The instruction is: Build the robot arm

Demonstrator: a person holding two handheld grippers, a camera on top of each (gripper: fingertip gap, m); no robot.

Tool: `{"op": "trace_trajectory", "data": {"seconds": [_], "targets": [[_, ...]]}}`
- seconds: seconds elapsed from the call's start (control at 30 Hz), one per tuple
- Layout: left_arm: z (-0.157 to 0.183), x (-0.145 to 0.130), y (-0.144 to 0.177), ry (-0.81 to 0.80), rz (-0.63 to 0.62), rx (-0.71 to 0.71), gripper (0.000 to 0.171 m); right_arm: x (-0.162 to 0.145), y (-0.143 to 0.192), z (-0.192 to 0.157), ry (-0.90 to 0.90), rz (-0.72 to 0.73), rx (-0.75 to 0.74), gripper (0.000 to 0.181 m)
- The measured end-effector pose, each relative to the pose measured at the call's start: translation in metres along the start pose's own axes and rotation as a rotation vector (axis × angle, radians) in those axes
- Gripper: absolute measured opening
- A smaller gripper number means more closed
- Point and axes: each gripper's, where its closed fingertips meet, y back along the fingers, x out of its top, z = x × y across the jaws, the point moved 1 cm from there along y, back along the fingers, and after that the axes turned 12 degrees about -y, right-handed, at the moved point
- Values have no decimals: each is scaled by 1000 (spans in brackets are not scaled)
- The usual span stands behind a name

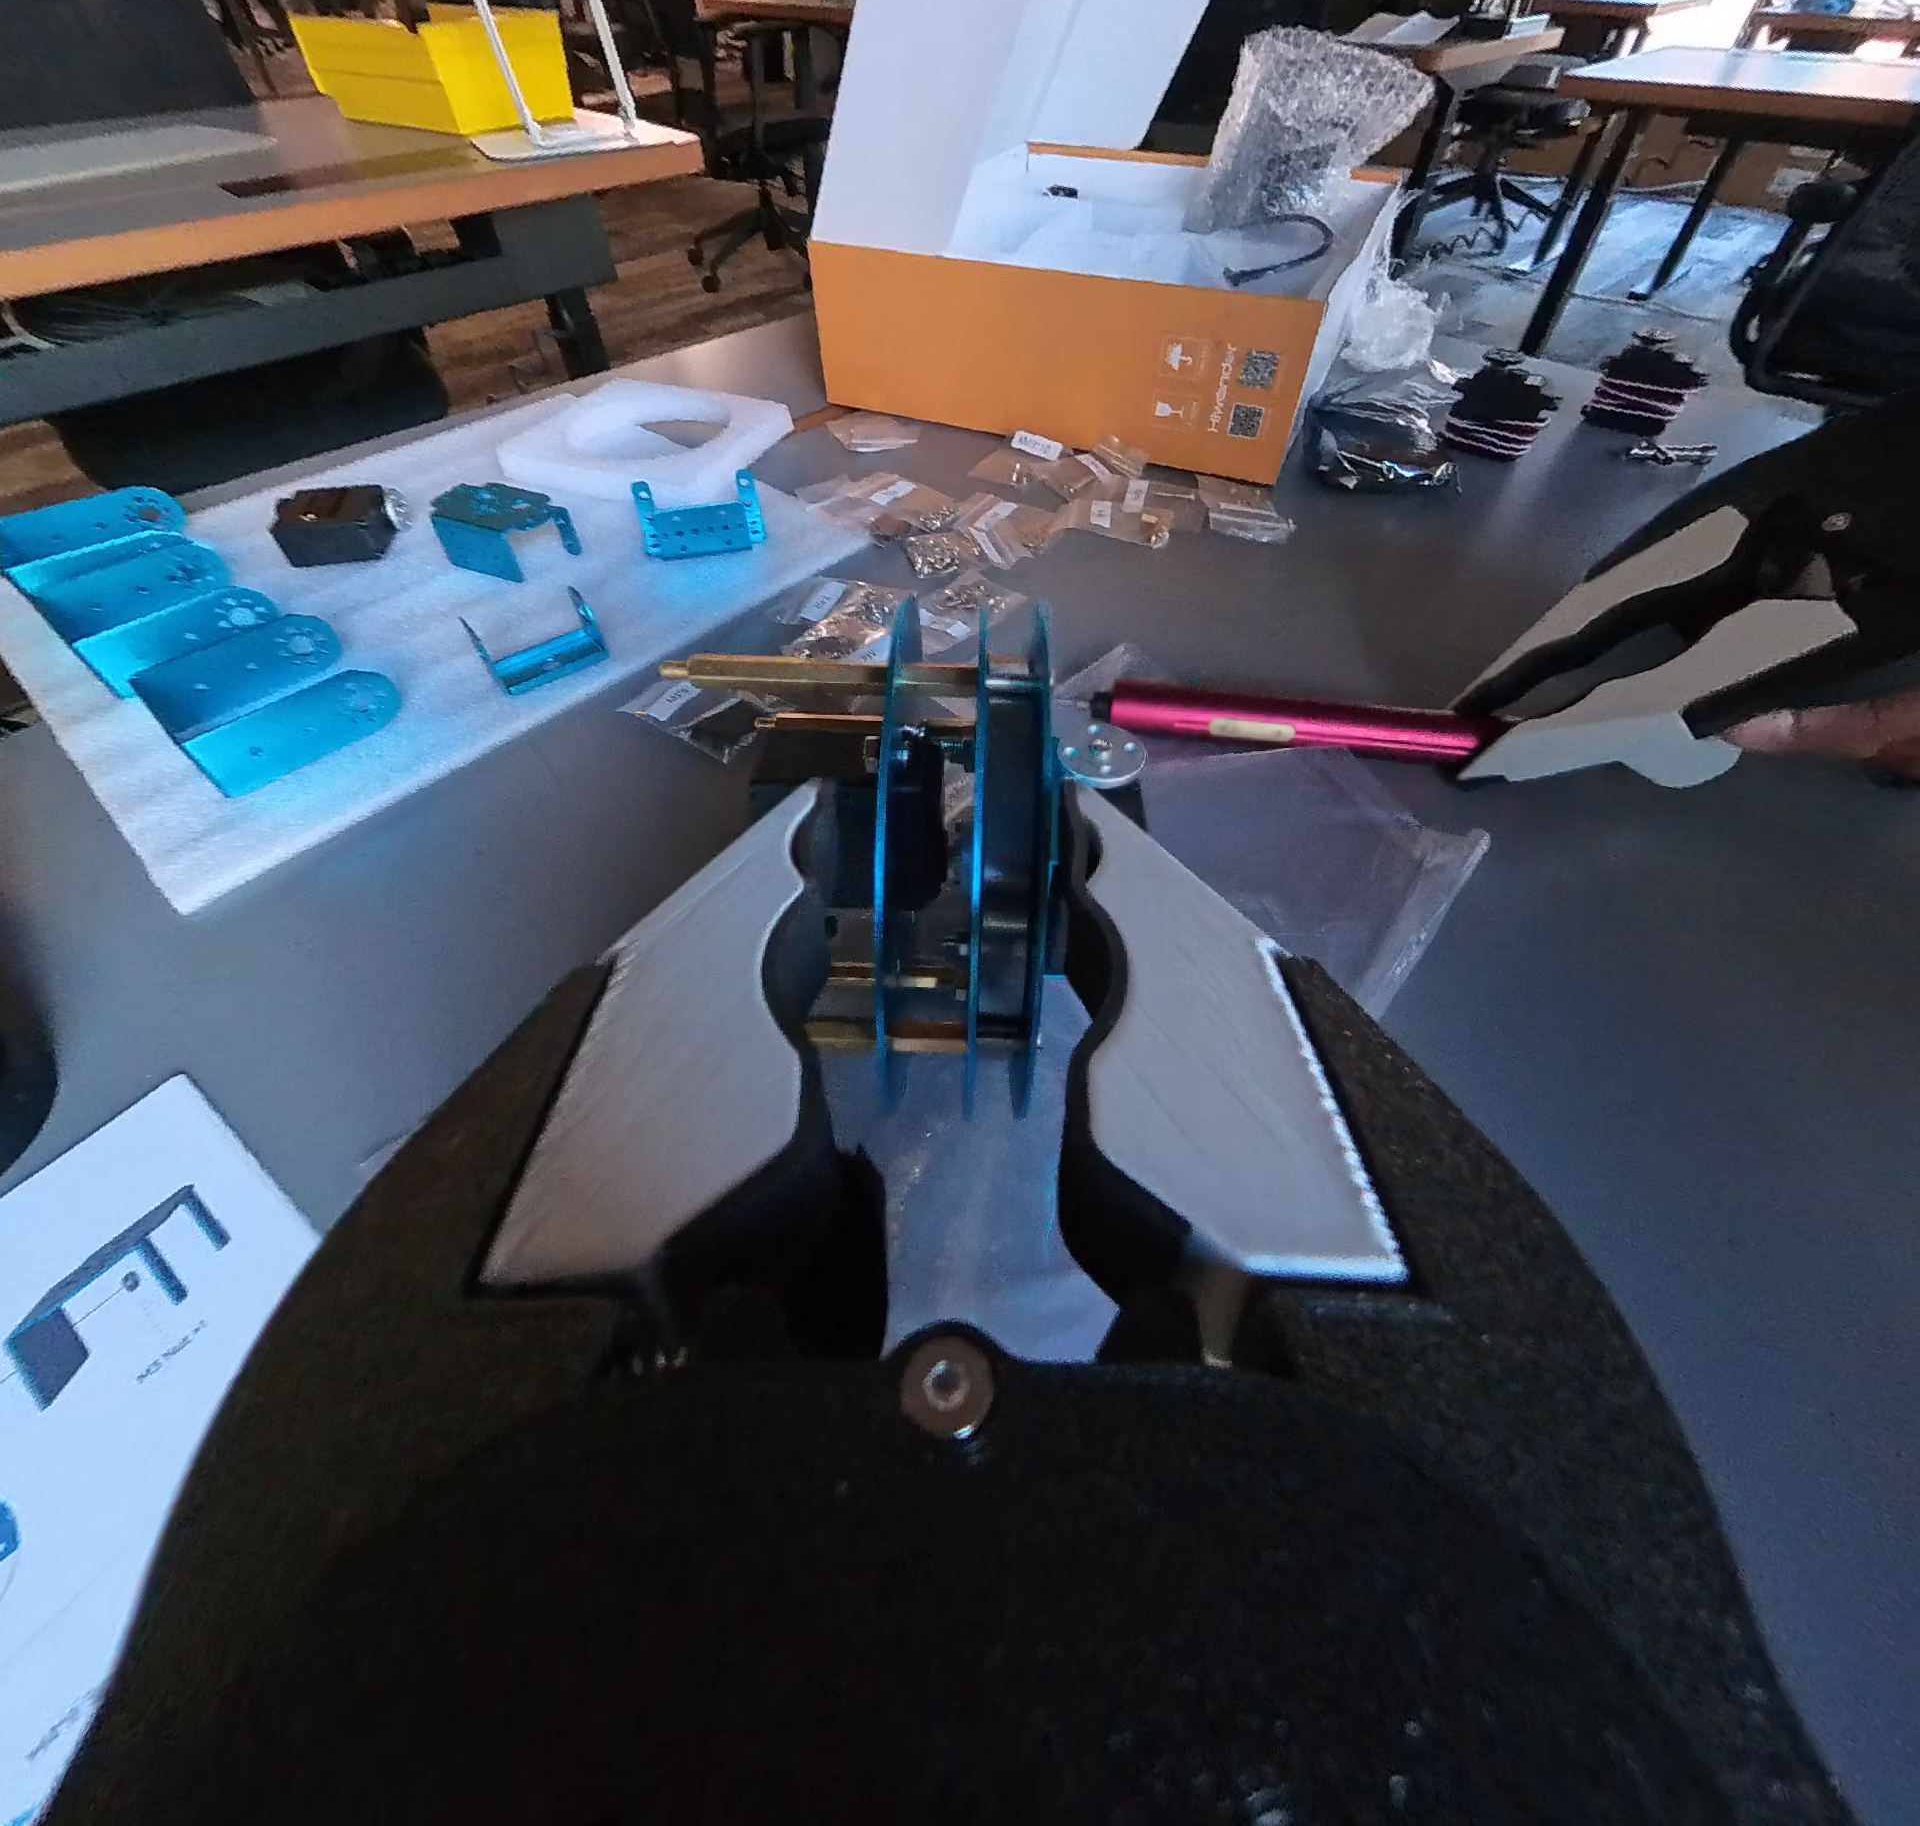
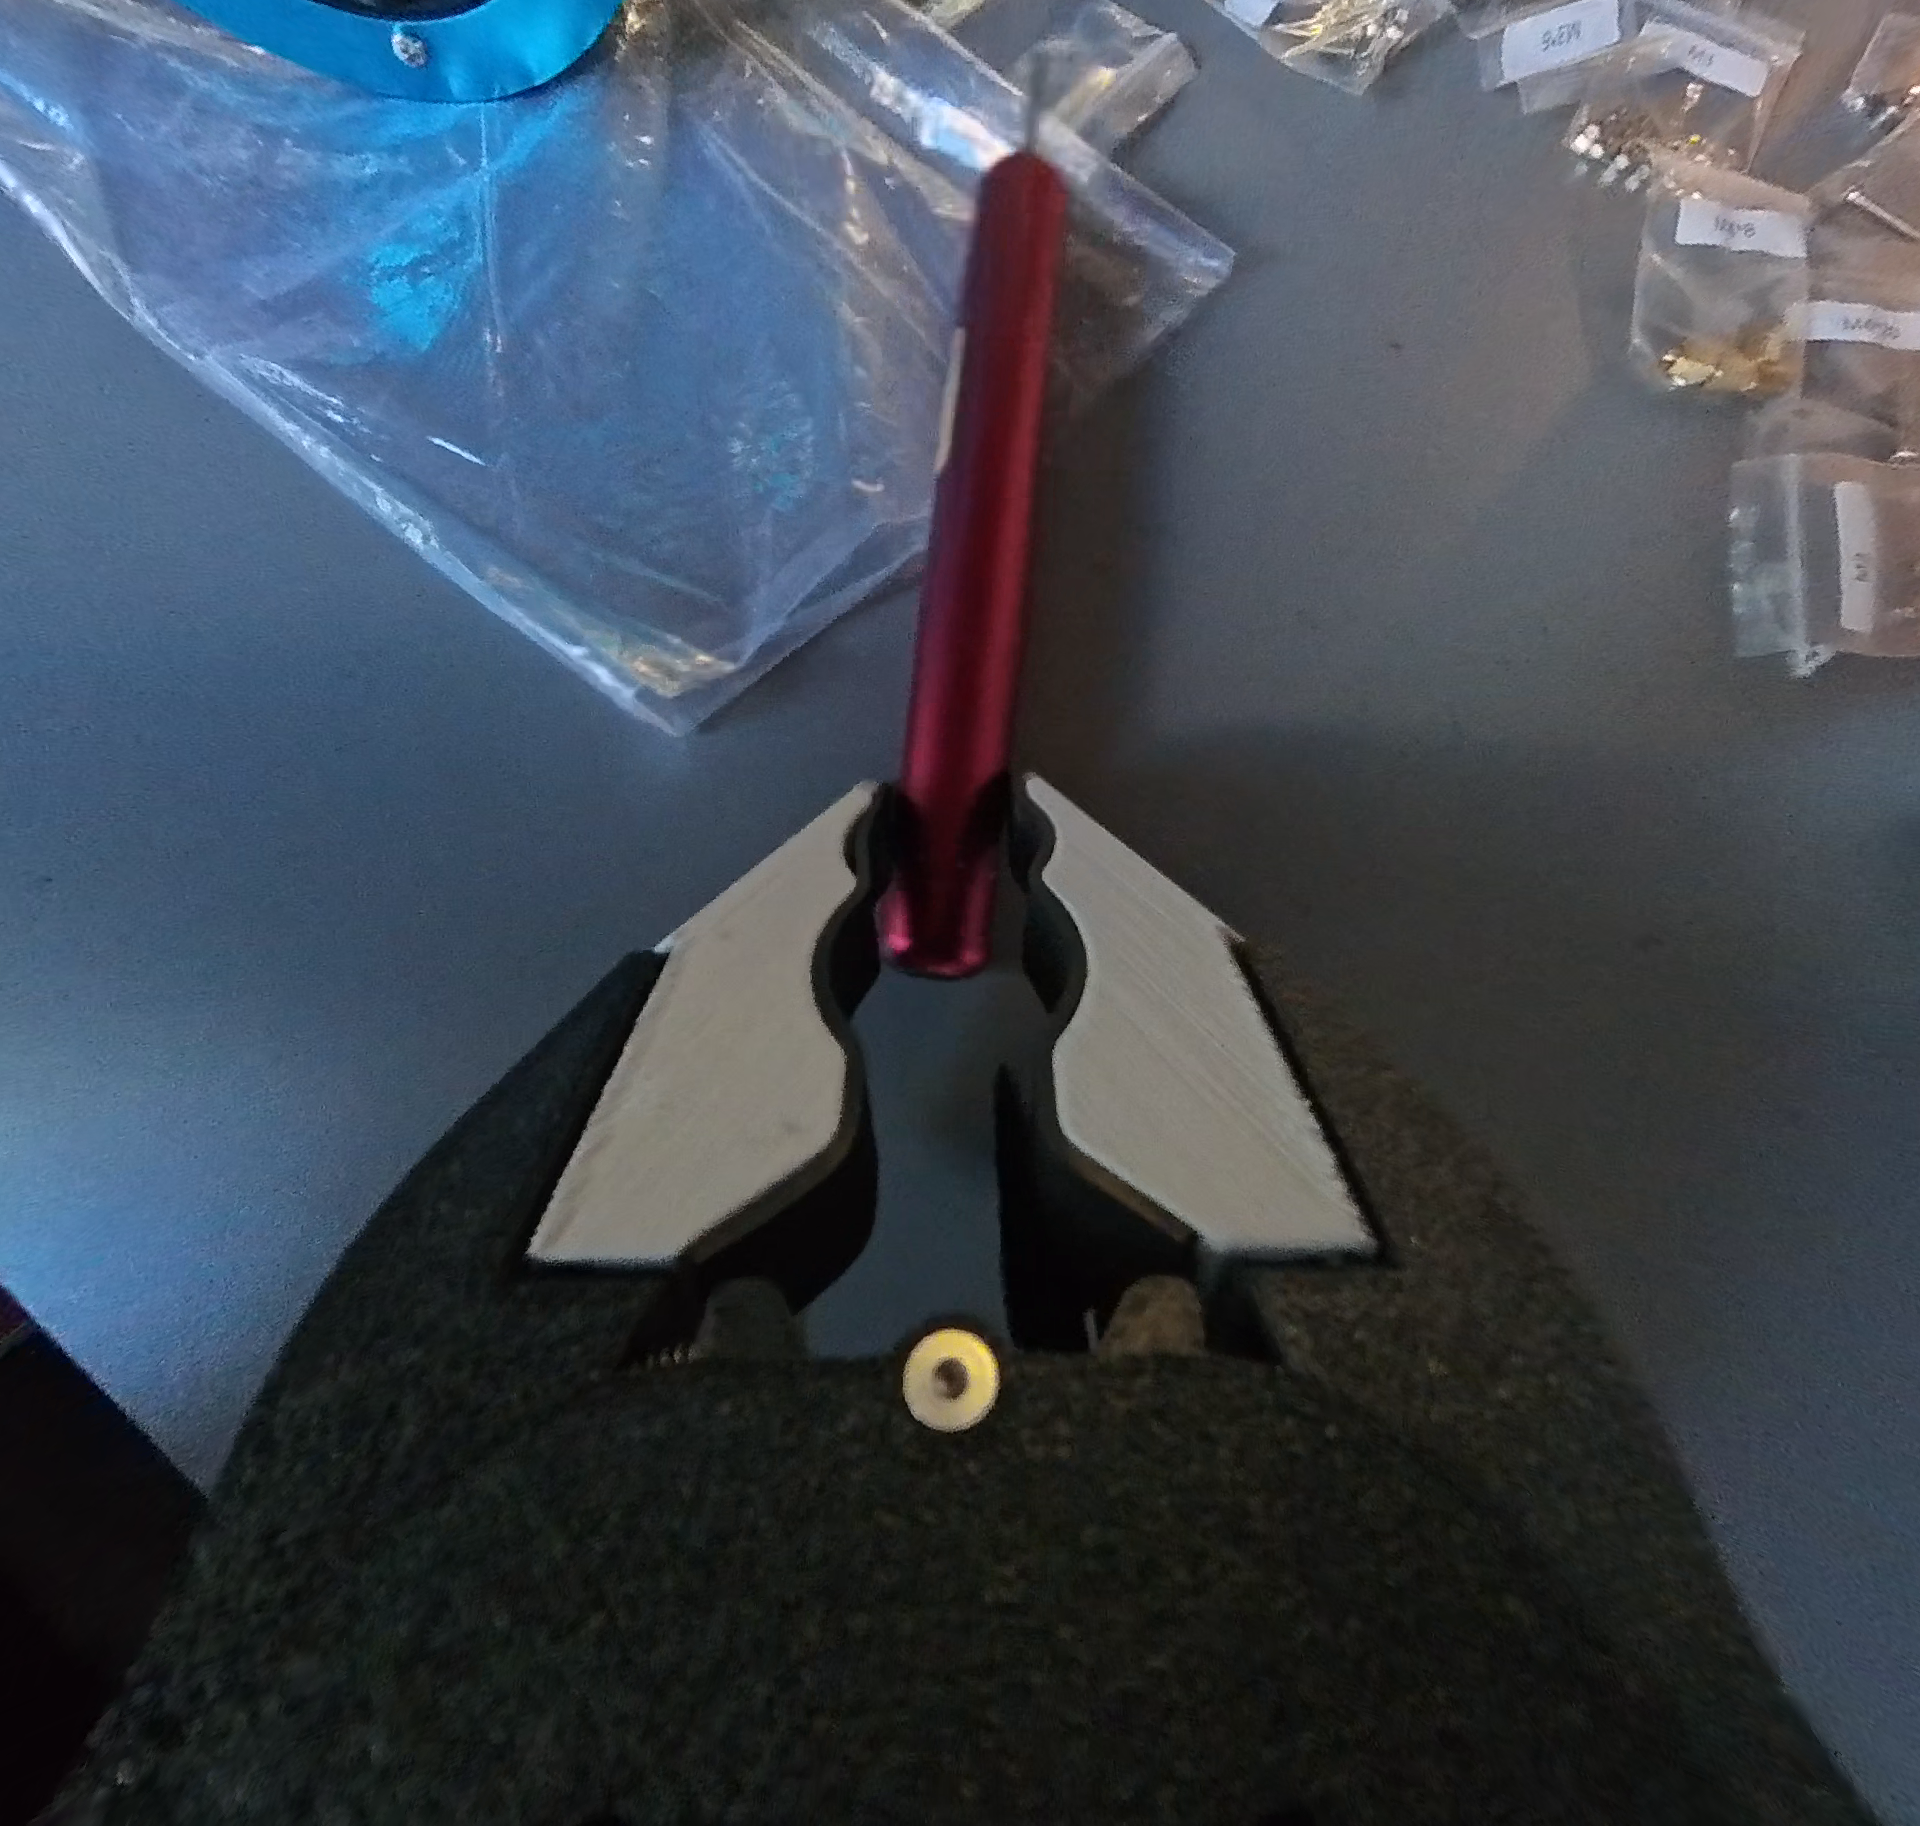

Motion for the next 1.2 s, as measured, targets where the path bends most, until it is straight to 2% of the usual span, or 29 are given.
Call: {"op": "trace_trajectory", "data": {"seconds": [0.27,0.37,0.43,0.5,0.57,0.7,0.8,0.87,0.9,0.93,1.0,1.1,1.17,1.2], "targets": [[0,-7,18,-49,13,75,49,22,20,7,-126,76,108,20],[-1,7,37,-90,65,134,52,30,31,6,-101,77,104,19],[9,23,51,-198,85,176,56,34,36,5,-74,61,89,19],[42,40,51,-356,88,135,58,40,41,5,-53,51,79,19],[82,49,31,-501,49,65,61,46,47,2,-37,36,80,19],[134,49,-46,-739,-93,-11,67,62,64,2,5,23,70,19],[136,50,-101,-779,-148,4,70,75,78,2,31,22,69,19],[122,60,-123,-784,-141,73,69,80,90,-3,58,15,87,19],[121,63,-129,-771,-127,59,68,82,96,-5,73,10,98,19],[124,66,-133,-769,-108,40,59,84,104,-9,96,3,109,19],[132,73,-133,-804,-55,4,22,87,119,-17,153,-11,131,19],[140,90,-124,-722,31,-24,16,103,139,-26,236,20,129,19],[140,102,-114,-583,76,-66,15,133,162,-35,310,197,119,20],[136,106,-109,-517,87,-75,14,151,182,-40,326,339,108,35]]}}
